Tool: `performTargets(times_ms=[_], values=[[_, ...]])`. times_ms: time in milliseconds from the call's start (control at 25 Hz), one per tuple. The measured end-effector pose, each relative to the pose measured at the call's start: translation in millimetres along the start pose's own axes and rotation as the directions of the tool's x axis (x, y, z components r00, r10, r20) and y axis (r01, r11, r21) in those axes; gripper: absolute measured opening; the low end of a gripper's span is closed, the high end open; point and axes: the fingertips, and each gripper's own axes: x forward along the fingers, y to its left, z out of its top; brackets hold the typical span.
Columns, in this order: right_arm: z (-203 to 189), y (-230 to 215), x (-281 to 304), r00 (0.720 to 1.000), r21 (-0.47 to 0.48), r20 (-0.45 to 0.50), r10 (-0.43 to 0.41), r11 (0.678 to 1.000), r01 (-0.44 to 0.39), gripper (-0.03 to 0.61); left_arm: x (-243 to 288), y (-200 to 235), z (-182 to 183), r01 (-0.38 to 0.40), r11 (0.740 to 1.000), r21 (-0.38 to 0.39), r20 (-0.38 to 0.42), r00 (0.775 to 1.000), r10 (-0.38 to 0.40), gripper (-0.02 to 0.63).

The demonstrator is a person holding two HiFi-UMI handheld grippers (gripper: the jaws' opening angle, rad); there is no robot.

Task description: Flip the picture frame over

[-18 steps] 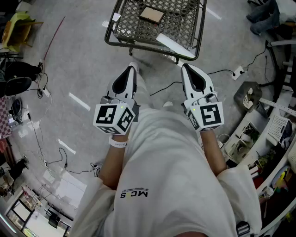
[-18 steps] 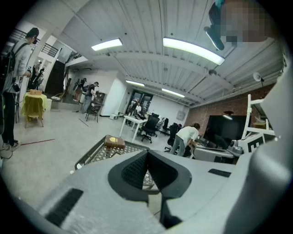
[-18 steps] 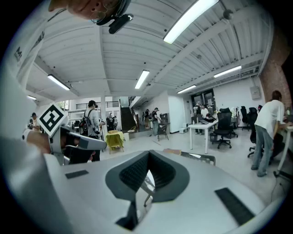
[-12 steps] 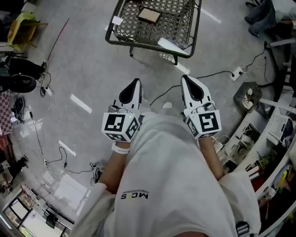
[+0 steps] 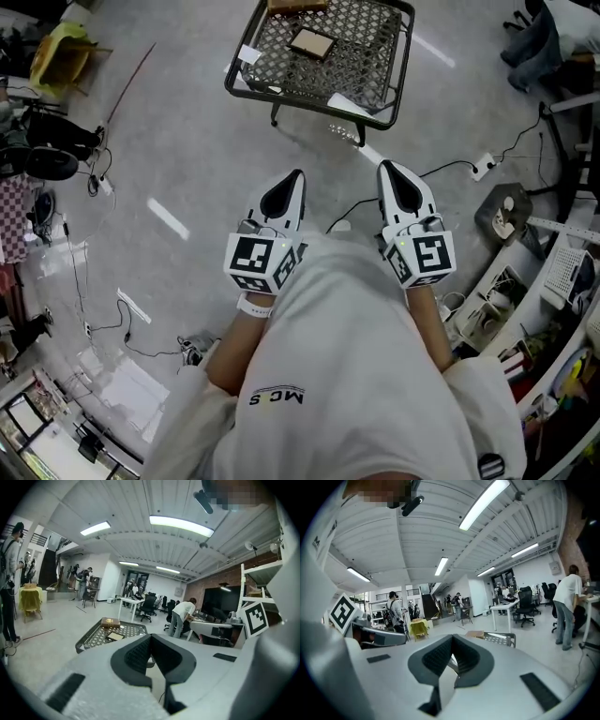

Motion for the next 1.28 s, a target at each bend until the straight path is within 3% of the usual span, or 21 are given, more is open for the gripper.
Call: performTargets(times_ms=[280, 560, 680, 960, 1280], values=[[3.8, -10.9, 48.8, 1.0, -0.001, -0.016, 0.023, 1.0, -0.023, 0.017, 32.4, 39.5, 8.0, -0.028, 0.999, -0.022, -0.006, 1.0, 0.028, 0.023], [24.4, -30.4, 164.8, 0.998, -0.008, -0.047, 0.031, 0.999, -0.031, 0.018, 118.0, 126.5, 39.7, -0.007, 0.998, -0.059, -0.029, 1.0, 0.005, 0.023], [41.0, -42.5, 213.8, 0.998, -0.019, -0.058, 0.01, 1.0, -0.011, 0.018, 160.0, 155.4, 64.9, 0.038, 0.999, -0.03, -0.047, 0.998, -0.039, 0.023], [60.2, -65.2, 297.3, 0.996, -0.017, -0.074, -0.047, 0.999, 0.046, 0.018, 230.7, 188.1, 100.8, 0.163, 0.986, 0.032, -0.109, 0.981, -0.159, 0.023], [50.3, -94.3, 323.6, 0.992, -0.011, -0.119, -0.042, 0.999, 0.041, 0.017, 278.2, 196.9, 98.4, 0.146, 0.989, 0.017, -0.17, 0.975, -0.141, 0.023]])
